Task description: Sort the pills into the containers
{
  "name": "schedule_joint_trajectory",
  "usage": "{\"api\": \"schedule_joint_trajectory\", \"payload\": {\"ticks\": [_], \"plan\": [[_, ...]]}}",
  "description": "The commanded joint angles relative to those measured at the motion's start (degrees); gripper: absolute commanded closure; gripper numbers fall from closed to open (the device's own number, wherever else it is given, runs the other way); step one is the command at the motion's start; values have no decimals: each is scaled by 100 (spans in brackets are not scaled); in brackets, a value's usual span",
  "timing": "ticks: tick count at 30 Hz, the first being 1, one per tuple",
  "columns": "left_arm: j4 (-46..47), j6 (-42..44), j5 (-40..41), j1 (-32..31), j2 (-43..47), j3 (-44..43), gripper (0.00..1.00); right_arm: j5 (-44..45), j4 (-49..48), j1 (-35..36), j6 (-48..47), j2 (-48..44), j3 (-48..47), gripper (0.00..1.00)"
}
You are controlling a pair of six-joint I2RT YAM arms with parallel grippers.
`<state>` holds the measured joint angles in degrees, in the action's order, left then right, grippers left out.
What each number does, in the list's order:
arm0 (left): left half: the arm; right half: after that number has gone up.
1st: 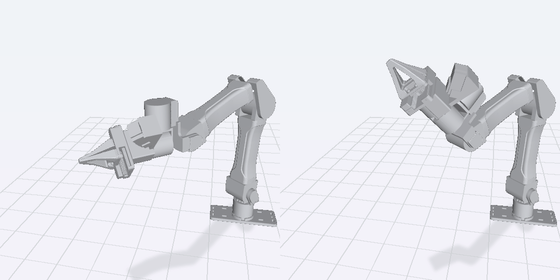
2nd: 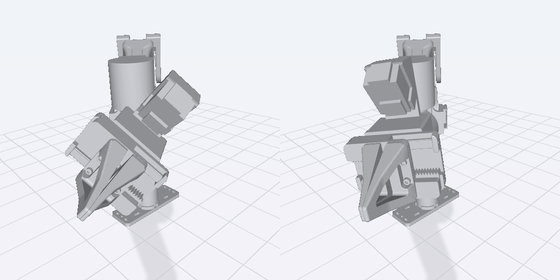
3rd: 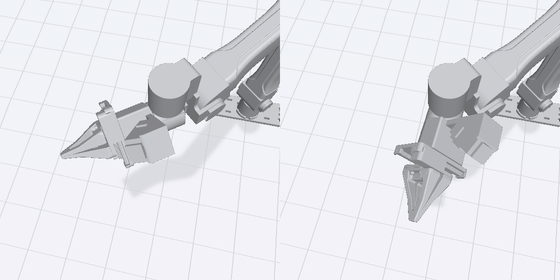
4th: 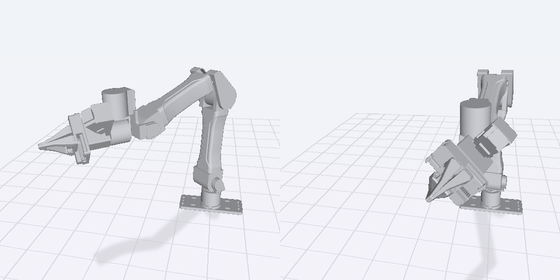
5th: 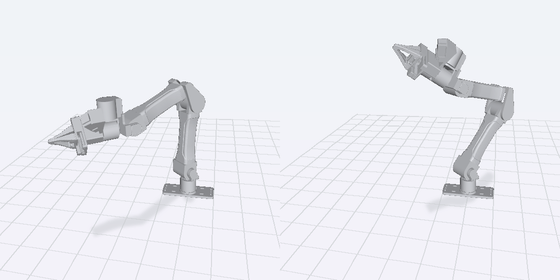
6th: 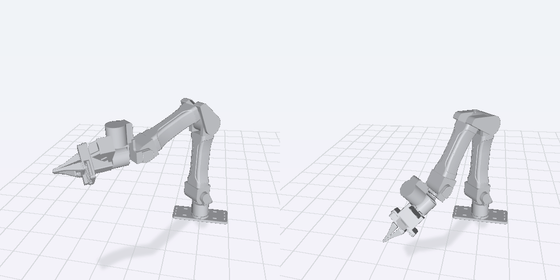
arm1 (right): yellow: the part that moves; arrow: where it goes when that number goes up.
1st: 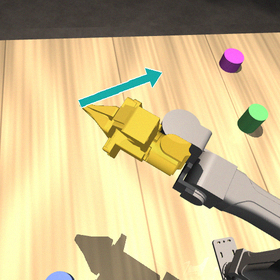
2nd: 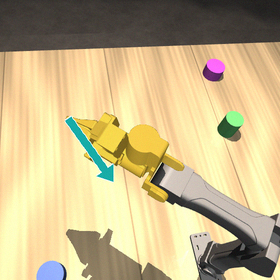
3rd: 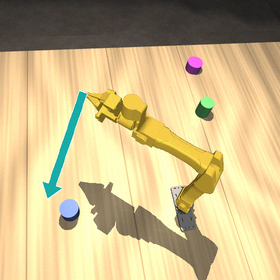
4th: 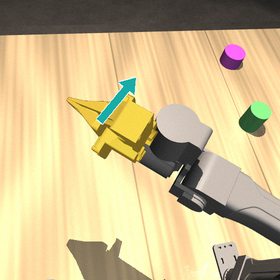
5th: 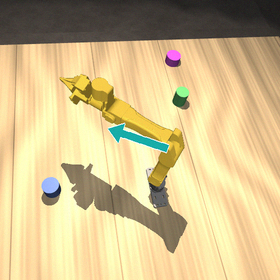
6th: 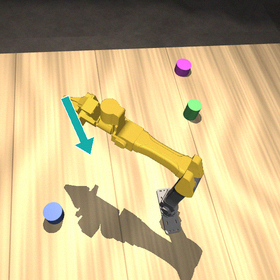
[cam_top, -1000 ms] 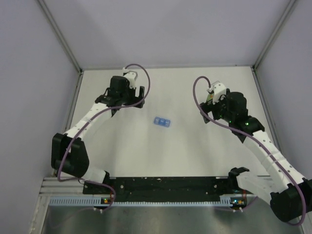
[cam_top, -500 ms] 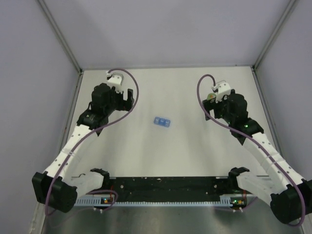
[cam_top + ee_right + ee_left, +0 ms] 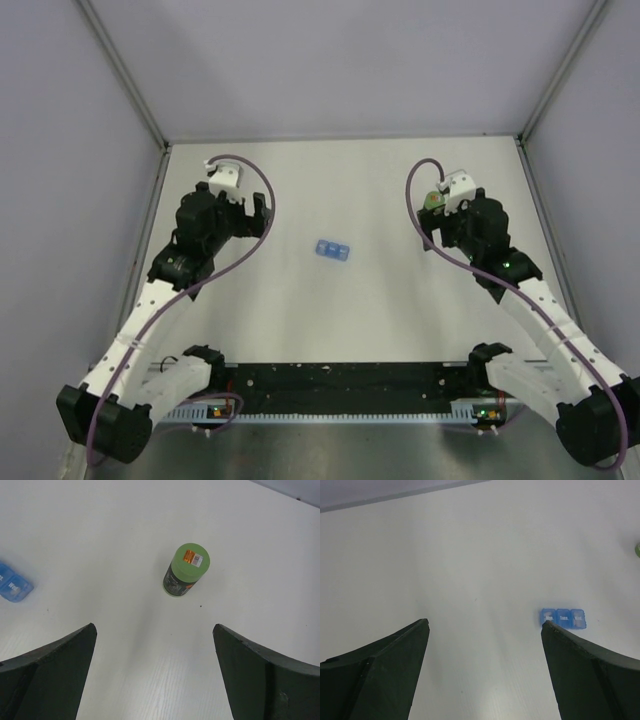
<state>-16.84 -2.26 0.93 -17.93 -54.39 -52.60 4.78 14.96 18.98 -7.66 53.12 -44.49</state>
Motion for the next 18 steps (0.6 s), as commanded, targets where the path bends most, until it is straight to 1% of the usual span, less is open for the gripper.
{"api": "schedule_joint_trajectory", "payload": {"ticks": [1,8,18], "plan": [[611,-555,179,27,130,188,1,-20,-151,-35,28,-101,19,1],[1332,-591,223,27,578,856,1,129,-151,-44,81,-56,-16,1],[1631,-433,698,71,781,1076,1,287,-230,-35,239,-39,-34,1]]}}
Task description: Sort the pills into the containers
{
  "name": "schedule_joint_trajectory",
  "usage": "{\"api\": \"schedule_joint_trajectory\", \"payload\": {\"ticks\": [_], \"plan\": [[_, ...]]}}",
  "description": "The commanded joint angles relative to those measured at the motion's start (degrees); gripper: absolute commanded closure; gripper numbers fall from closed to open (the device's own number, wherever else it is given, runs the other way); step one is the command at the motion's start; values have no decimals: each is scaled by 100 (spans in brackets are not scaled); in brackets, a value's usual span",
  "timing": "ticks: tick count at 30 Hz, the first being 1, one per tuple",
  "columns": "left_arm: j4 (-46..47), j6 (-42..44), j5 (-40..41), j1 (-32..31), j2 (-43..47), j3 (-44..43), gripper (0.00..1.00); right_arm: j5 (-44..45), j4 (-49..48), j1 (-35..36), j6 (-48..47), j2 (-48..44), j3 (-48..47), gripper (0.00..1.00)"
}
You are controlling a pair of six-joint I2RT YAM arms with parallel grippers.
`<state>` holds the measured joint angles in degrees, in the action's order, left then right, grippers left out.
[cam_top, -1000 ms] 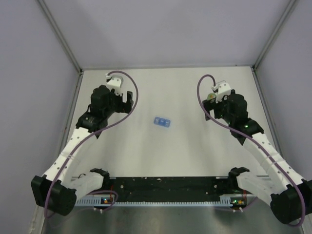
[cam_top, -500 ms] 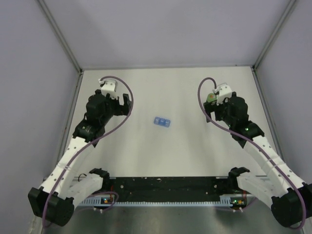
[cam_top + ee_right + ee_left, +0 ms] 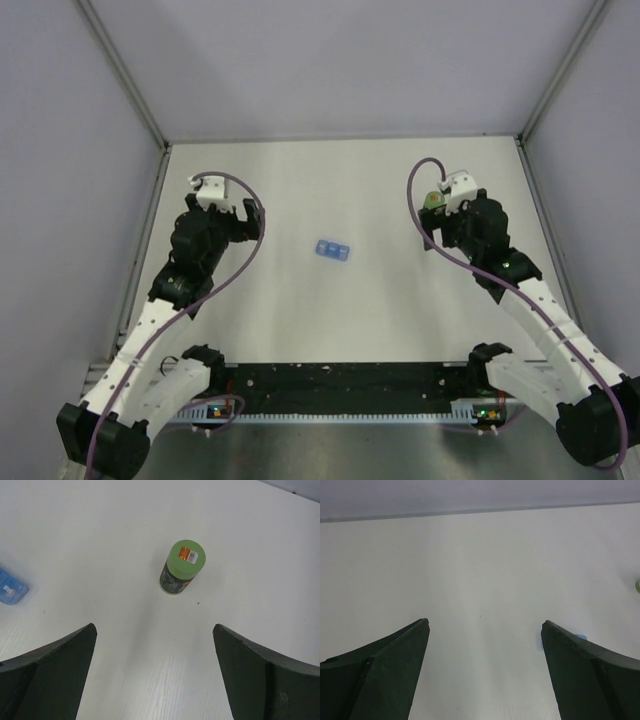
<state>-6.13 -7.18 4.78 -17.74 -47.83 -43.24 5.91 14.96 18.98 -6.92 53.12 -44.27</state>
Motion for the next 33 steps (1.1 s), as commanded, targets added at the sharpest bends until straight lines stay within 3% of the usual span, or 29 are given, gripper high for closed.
{"api": "schedule_joint_trajectory", "payload": {"ticks": [1,33], "plan": [[569,85,322,68,134,193,1,191,-265,-35,173,-65,-47,1],[1132,516,349,148,336,598,1,842,-855,-35,41,-408,261,1]]}}
